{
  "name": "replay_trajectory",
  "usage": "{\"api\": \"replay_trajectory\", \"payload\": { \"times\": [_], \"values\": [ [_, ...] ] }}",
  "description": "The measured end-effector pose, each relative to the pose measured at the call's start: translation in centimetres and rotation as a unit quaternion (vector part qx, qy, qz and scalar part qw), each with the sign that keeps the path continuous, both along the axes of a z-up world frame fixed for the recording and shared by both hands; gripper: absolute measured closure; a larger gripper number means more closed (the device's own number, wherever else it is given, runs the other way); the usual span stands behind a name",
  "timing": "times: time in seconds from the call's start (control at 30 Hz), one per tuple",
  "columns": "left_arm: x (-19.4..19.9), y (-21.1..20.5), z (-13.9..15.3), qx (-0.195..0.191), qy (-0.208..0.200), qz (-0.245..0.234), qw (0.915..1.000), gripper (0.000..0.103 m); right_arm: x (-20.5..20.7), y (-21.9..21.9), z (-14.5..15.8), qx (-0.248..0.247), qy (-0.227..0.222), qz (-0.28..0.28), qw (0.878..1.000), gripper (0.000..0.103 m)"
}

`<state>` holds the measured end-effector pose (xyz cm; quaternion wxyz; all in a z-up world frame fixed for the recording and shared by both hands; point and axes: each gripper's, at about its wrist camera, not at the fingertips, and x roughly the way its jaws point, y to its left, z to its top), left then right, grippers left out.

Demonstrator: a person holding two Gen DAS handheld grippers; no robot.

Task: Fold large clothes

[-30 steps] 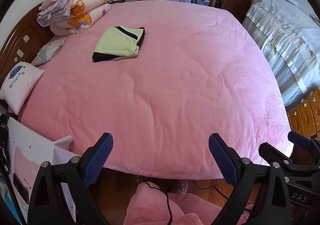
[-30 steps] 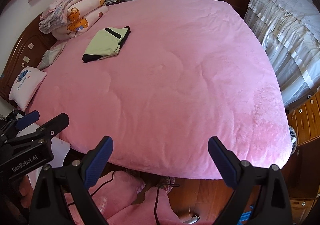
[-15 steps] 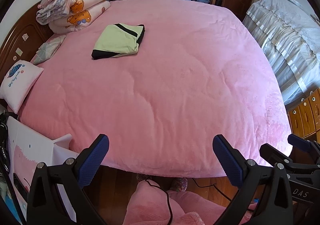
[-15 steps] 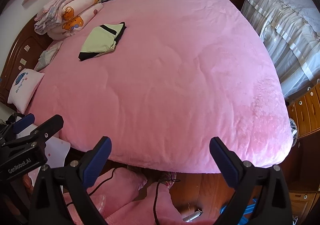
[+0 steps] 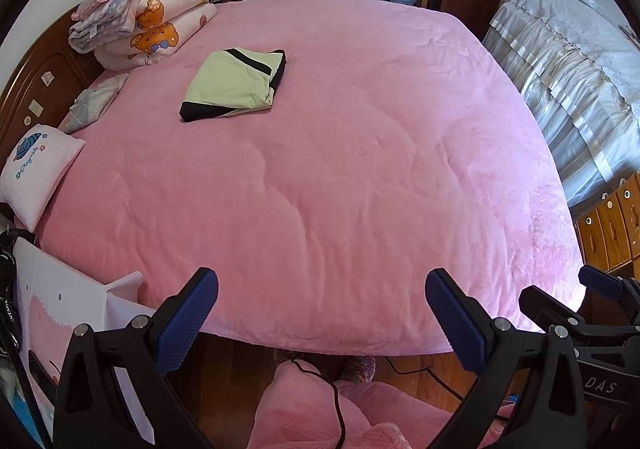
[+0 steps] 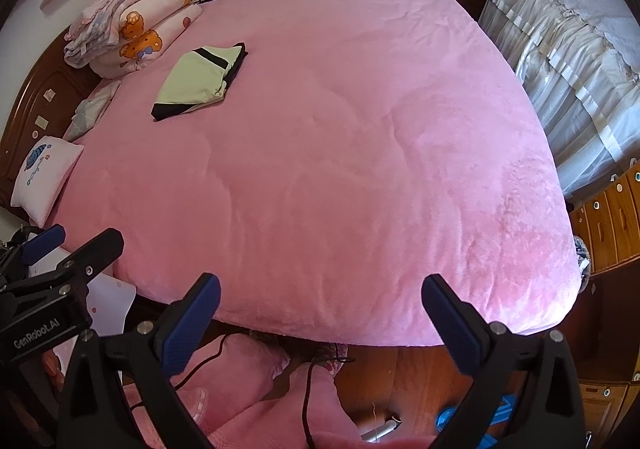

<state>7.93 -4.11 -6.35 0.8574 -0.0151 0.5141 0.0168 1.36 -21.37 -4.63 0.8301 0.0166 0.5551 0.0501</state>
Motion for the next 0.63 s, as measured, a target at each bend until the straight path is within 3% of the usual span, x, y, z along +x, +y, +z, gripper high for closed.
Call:
{"api": "replay_trajectory", "payload": {
  "times": [0.63],
  "values": [
    [0.28,-0.15,0.27,0.003,-0.011,0.001,0.9999,0.000,0.54,-0.43,-0.28,0.000,0.008,-0.004,1.000,0.000]
  ]
}}
